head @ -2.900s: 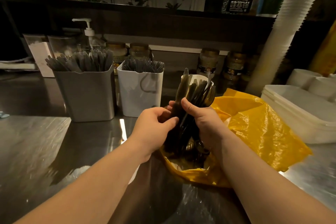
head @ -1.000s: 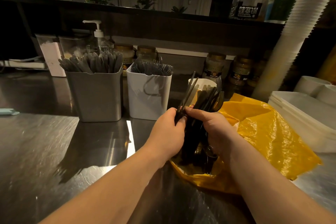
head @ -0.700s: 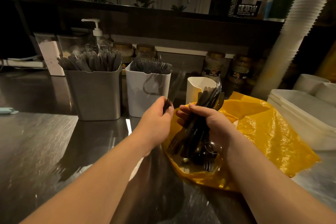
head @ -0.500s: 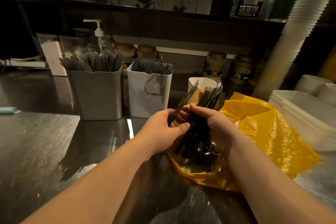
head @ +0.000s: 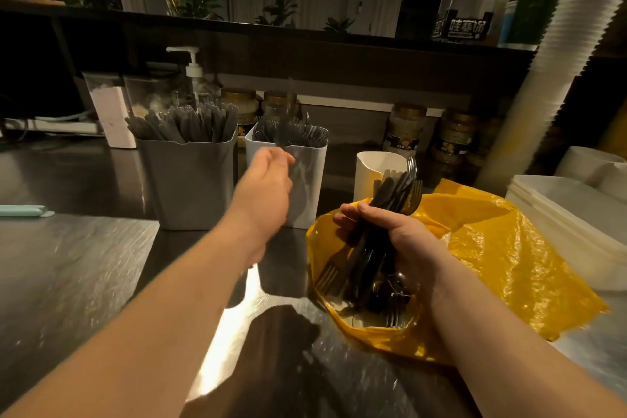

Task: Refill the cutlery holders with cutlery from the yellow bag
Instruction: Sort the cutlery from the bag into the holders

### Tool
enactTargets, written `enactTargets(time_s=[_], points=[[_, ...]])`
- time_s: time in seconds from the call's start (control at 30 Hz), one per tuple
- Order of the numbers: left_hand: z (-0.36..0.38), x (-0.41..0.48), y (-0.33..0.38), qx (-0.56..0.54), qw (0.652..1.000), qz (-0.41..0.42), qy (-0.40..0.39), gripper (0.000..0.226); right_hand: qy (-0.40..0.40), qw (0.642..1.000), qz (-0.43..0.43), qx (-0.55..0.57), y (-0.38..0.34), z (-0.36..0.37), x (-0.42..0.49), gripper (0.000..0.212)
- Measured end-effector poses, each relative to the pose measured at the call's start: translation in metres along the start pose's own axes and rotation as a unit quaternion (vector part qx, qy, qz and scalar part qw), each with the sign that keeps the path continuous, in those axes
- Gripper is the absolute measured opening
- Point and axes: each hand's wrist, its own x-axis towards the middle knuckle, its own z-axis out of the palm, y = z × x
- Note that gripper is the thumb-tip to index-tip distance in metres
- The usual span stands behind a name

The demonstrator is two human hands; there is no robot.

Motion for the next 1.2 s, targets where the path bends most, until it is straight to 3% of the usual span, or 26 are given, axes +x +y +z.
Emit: enactTargets(time_s=[0.17, 0.33, 0.57, 0.67, 0.9, 1.0, 1.1, 1.13, 1.2], points=[[-0.036, 0.041, 0.04, -0.022, 0.977, 0.131, 0.164, 0.028, -0.016, 0.999, 0.001, 0.029, 0.001, 0.003, 0.0, 0.027], [-0.059, 0.074, 0.079, -0.038, 0.944, 0.179, 0.273, 0.018, -0.017, 0.999, -0.003, 0.044, 0.002, 0.002, 0.001, 0.026], [-0.064, 0.103, 0.047, 0.03, 0.958, 0.05, 0.279, 0.016, -0.015, 0.999, -0.005, 0.046, 0.002, 0.001, 0.002, 0.025], [-0.067, 0.106, 0.044, 0.083, 0.957, 0.01, 0.279, 0.044, -0.014, 0.999, -0.008, 0.04, 0.003, 0.0, 0.002, 0.025], [-0.066, 0.09, 0.051, 0.223, 0.933, 0.039, 0.281, 0.08, -0.012, 0.999, -0.01, 0.049, 0.002, -0.002, 0.003, 0.027], [-0.063, 0.066, 0.048, 0.307, 0.899, 0.128, 0.285, 0.074, -0.014, 0.998, -0.009, 0.062, 0.002, -0.004, 0.004, 0.029], [-0.04, 0.028, 0.029, 0.316, 0.887, 0.268, 0.203, 0.027, -0.012, 0.996, -0.01, 0.083, 0.001, -0.002, 0.003, 0.029], [-0.03, 0.014, 0.017, 0.329, 0.9, 0.253, 0.137, 0.015, -0.01, 0.995, -0.014, 0.094, 0.001, -0.002, 0.003, 0.029], [-0.009, -0.012, -0.002, 0.334, 0.933, 0.132, -0.024, 0.005, -0.006, 0.994, -0.024, 0.11, 0.0, -0.002, 0.002, 0.029]])
